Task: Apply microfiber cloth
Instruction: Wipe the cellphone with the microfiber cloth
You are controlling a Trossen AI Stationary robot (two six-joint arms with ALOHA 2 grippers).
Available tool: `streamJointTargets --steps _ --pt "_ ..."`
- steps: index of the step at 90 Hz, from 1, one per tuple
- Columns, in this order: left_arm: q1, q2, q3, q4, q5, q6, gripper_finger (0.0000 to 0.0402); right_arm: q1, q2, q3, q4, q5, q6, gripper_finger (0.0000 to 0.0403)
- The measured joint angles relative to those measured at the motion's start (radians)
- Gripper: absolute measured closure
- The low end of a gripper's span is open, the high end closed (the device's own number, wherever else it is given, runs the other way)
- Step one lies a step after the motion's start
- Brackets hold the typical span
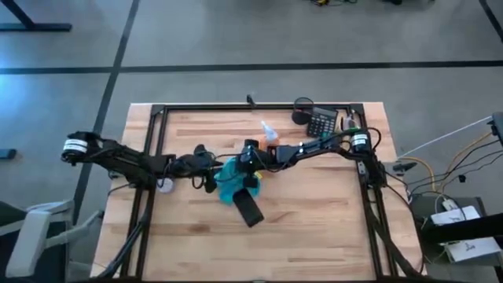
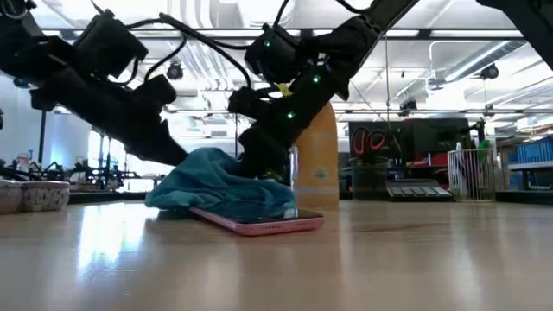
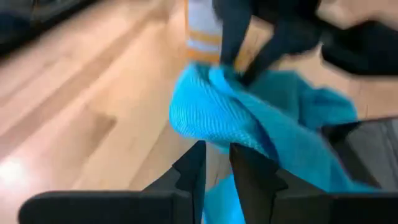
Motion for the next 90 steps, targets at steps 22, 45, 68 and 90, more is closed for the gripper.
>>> streamJointTargets --steps 22,45,68,90 --pt "0.004 -0.024 0.011 0.044 -0.017 0.106 0.0342 -0.009 -0.004 0.001 -0.023 0.001 0.055 0.0277" --pt "0.006 -0.073 0.011 0.044 -0.027 0.245 0.0342 -0.011 -0.007 0.116 -0.275 -0.002 0.238 0.0168" --pt "0.008 -0.146 0.011 0.052 -0.053 0.330 0.0342 0.008 -0.009 0.232 -0.542 -0.003 0.344 0.0084" --pt "0.008 -0.143 0.011 0.052 -0.052 0.303 0.0342 0.015 -0.009 0.259 -0.566 -0.010 0.391 0.0040"
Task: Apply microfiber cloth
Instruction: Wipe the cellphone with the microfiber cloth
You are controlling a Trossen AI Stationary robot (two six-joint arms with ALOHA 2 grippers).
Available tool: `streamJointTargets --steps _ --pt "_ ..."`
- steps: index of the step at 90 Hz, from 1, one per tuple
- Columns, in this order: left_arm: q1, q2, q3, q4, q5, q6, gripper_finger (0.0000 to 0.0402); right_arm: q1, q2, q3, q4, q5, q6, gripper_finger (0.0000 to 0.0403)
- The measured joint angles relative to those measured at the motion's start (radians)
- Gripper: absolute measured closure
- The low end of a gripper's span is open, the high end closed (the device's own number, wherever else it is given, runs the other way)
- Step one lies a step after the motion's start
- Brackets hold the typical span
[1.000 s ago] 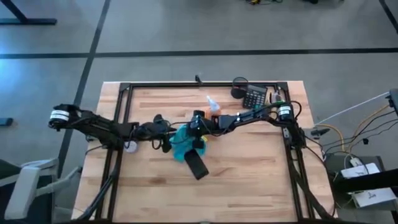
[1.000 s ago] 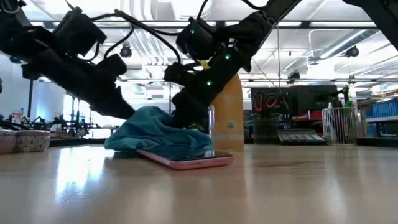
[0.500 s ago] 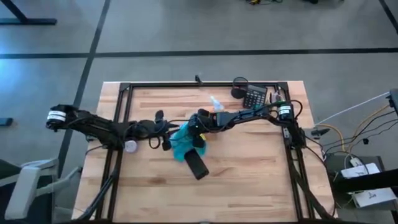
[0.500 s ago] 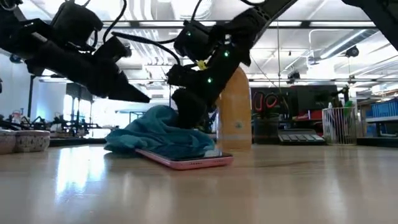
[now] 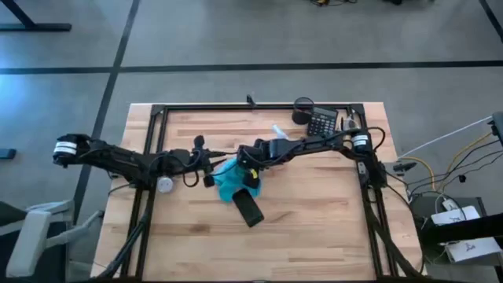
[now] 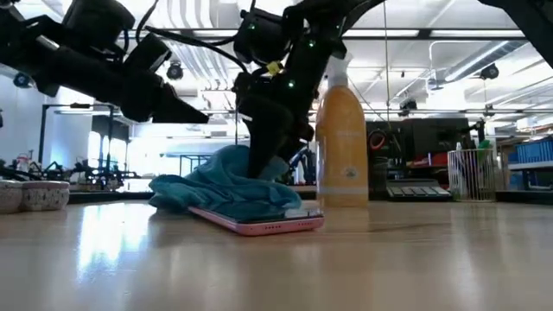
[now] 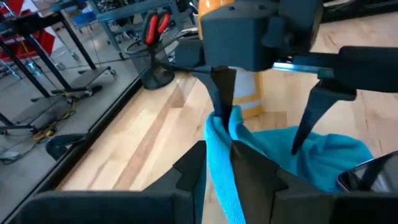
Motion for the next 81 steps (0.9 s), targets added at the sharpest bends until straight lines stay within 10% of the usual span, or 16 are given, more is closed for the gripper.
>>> streamJointTargets --steps 19,37,81 --pt "0.000 0.004 0.000 0.001 0.038 -0.037 0.0342 0.007 0.000 0.058 -0.011 0.002 -0.035 0.0037" --pt "-0.001 0.016 0.000 -0.021 0.365 -0.053 0.0342 0.016 0.000 0.098 -0.045 0.009 -0.085 0.0037" --pt "0.000 0.286 0.004 0.095 0.619 -0.048 0.0363 0.180 0.000 0.129 -0.137 0.008 0.081 0.0037"
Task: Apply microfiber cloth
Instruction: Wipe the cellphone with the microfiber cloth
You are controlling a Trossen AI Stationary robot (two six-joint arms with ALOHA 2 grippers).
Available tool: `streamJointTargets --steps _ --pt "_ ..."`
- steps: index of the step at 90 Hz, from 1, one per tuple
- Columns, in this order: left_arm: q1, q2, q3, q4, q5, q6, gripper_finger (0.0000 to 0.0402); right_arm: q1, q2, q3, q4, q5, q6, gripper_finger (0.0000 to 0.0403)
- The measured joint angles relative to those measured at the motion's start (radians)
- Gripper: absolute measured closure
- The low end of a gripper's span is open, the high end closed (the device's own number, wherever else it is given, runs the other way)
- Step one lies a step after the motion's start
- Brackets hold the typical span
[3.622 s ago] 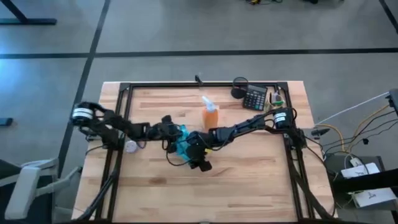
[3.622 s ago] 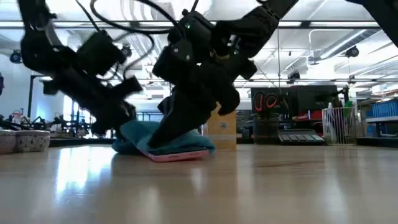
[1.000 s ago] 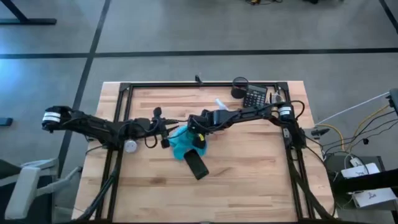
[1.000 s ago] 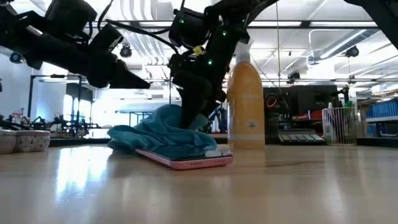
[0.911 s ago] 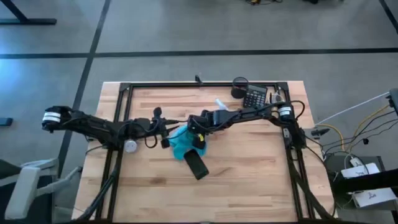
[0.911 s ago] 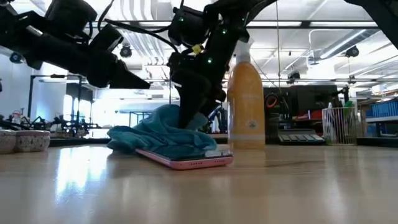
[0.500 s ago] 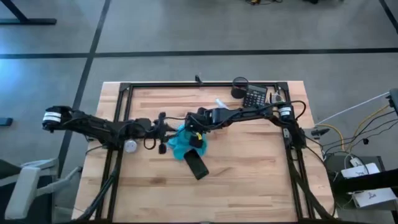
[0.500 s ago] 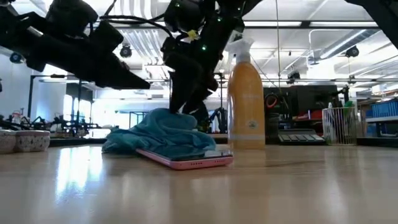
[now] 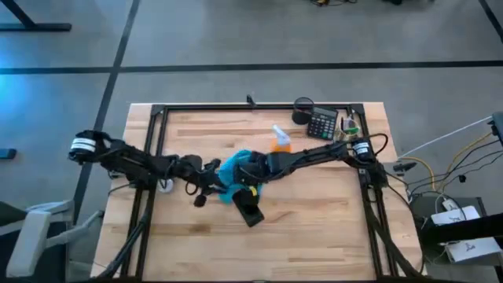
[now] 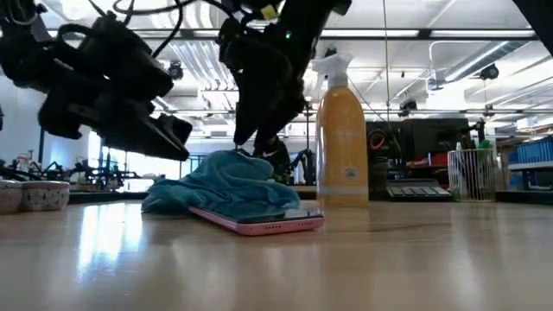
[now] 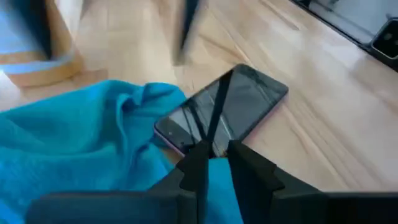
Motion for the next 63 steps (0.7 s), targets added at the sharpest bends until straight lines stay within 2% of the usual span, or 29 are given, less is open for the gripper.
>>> streamJointTargets --steps 19,40,63 --pt "-0.001 0.141 0.019 0.017 0.060 -0.055 0.0380 0.056 0.000 0.000 -0.012 0.041 0.136 0.0037" --pt "-0.001 0.228 0.021 0.036 -0.115 -0.130 0.0381 0.099 0.005 -0.005 -0.011 0.053 0.309 0.0037" --pt "-0.005 0.243 0.014 0.030 -0.142 -0.251 0.0381 0.139 0.011 -0.073 -0.006 0.077 0.602 0.0037"
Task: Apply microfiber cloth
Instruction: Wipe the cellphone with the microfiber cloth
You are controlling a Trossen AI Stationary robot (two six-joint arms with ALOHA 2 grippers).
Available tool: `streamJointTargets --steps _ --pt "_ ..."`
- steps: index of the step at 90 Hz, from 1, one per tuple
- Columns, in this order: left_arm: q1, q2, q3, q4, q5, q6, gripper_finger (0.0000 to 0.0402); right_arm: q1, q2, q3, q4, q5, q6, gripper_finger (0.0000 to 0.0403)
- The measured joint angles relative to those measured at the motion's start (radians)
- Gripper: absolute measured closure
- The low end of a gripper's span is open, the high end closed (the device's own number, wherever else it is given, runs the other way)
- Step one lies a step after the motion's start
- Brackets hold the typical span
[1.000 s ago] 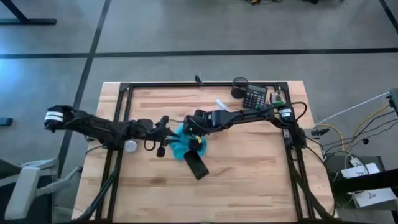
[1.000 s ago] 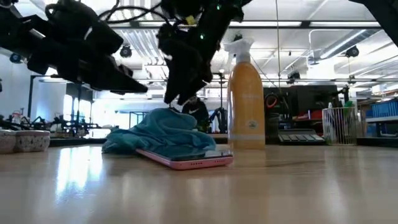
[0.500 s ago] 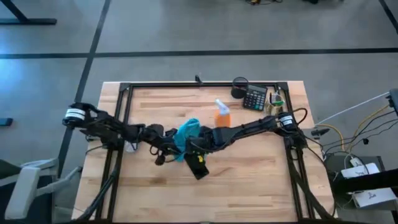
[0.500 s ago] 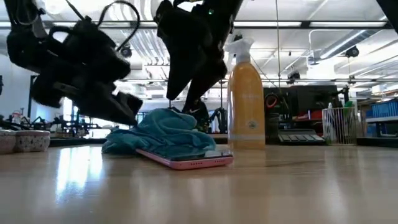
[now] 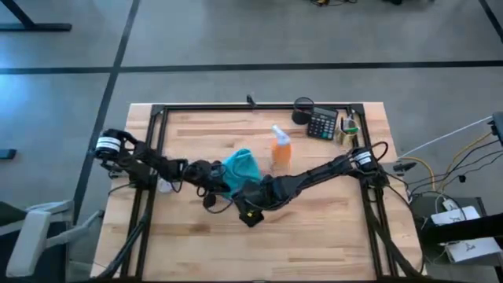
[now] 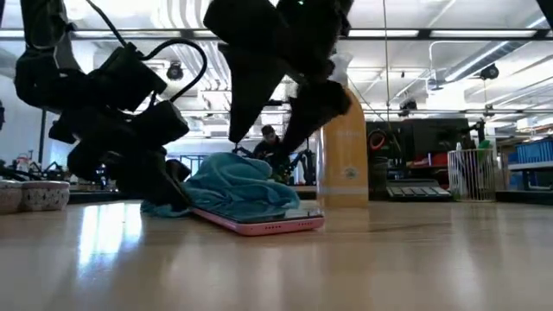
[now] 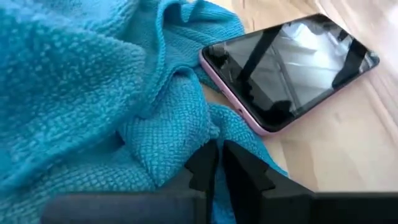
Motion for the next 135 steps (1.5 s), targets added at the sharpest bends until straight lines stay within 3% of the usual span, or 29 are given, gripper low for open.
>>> streamJointTargets --steps 10,71,110,135 --pt "0.001 -0.007 -0.024 -0.065 -0.007 -0.019 0.0381 0.005 0.004 -0.022 0.035 0.010 0.045 0.0037" --pt "0.001 -0.069 -0.072 -0.060 -0.009 -0.061 0.0381 0.000 0.072 -0.037 0.171 0.001 0.056 0.0036" --pt "0.001 -0.071 -0.071 -0.040 -0.008 -0.042 0.0381 -0.024 0.071 -0.029 0.282 0.089 -0.120 0.0036" --pt "0.001 -0.071 -0.071 -0.024 -0.008 -0.042 0.0381 -0.086 0.081 -0.030 0.455 0.036 -0.221 0.0062"
